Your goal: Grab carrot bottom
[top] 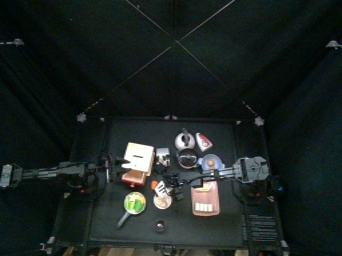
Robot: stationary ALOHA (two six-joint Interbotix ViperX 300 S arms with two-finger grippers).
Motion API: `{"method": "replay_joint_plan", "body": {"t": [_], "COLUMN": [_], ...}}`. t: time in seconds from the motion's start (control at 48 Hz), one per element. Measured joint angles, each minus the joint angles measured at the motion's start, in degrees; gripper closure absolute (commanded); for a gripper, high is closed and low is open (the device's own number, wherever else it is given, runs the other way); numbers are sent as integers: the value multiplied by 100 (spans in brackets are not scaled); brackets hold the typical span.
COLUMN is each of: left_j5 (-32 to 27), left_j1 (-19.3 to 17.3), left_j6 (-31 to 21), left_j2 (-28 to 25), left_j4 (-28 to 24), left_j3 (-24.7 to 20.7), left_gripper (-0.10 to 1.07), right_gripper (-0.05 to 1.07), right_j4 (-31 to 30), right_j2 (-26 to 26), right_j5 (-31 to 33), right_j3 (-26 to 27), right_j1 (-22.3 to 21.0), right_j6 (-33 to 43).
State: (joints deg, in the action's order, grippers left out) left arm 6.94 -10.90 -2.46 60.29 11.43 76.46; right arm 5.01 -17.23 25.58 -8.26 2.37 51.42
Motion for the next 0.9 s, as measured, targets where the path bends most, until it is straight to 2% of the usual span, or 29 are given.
{"method": "replay_joint_plan", "body": {"t": [0.167,0.271,0.438,0.646,0.896], "left_j5": [0,0,0,0,0], "left_j1": [-9,-9,-26,-114,-149], "left_j6": [0,0,0,0,-9], "left_j2": [0,0,0,0,-9], "left_j4": [-18,-26,-18,-18,-26], "left_j3": [35,35,35,70,88], "left_gripper": [14,14,14,14,14], "right_gripper": [56,44,30,21,20], "right_j4": [-1125,-1538,-2092,-2531,-2681], "right_j2": [-211,-299,-387,-615,-932], "right_j5": [79,123,193,246,721], "right_j3": [132,141,141,316,659], "right_j1": [88,132,167,149,149], "right_j6": [1099,1652,2206,2522,2514]}}
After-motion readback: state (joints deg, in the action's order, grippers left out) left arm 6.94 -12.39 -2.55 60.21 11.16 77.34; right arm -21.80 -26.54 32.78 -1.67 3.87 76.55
